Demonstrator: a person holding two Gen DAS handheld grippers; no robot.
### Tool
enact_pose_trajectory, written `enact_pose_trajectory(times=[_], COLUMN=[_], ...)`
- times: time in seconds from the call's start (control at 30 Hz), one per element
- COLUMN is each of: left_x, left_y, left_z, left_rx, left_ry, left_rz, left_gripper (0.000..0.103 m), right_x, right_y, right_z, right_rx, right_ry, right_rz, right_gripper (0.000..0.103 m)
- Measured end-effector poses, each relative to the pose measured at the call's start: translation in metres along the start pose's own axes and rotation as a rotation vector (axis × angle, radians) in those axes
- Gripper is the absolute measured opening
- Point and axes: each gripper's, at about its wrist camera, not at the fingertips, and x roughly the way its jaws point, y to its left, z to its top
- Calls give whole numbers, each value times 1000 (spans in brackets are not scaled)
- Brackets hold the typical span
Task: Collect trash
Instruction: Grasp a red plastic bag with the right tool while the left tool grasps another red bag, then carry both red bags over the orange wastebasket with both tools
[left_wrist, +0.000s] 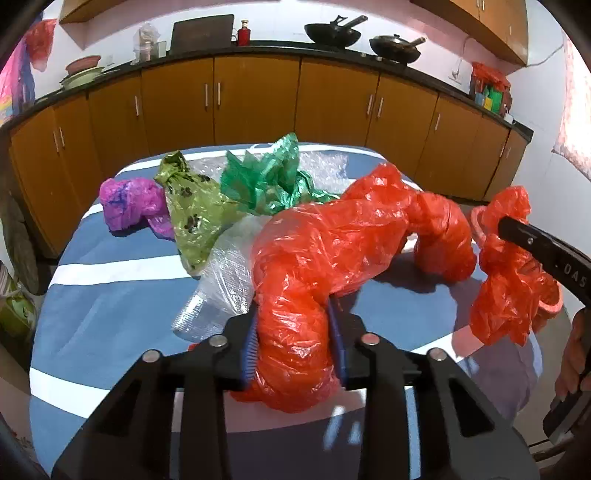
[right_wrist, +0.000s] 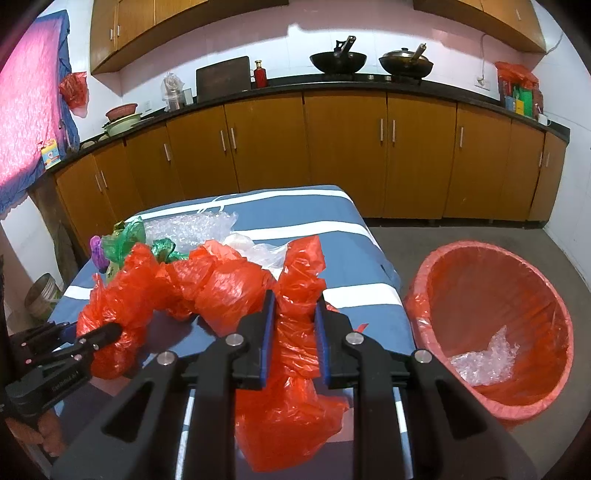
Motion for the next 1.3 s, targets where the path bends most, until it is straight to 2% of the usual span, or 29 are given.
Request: enact_pose_trajectory(times=[0.27,0.57,0.87,1.3], left_x=[-20,-39,-53,-60], left_y=[12,3,-25,-88], left_z=[13,33,49,60], left_rx=[-39,-25,3,77], left_ry=[-63,-130,-173,-191], left_rz=[1,7,-34,-149], left_gripper=[26,26,26,26], right_x=[-11,-28,-52,-86], right_y=[0,-3,-25,-76], right_z=[4,5,8,8], right_rx=[0,5,33,74], right_ry=[-23,-52,-94,-153], right_rz=[1,2,-29,-124], right_gripper=[21,21,21,21])
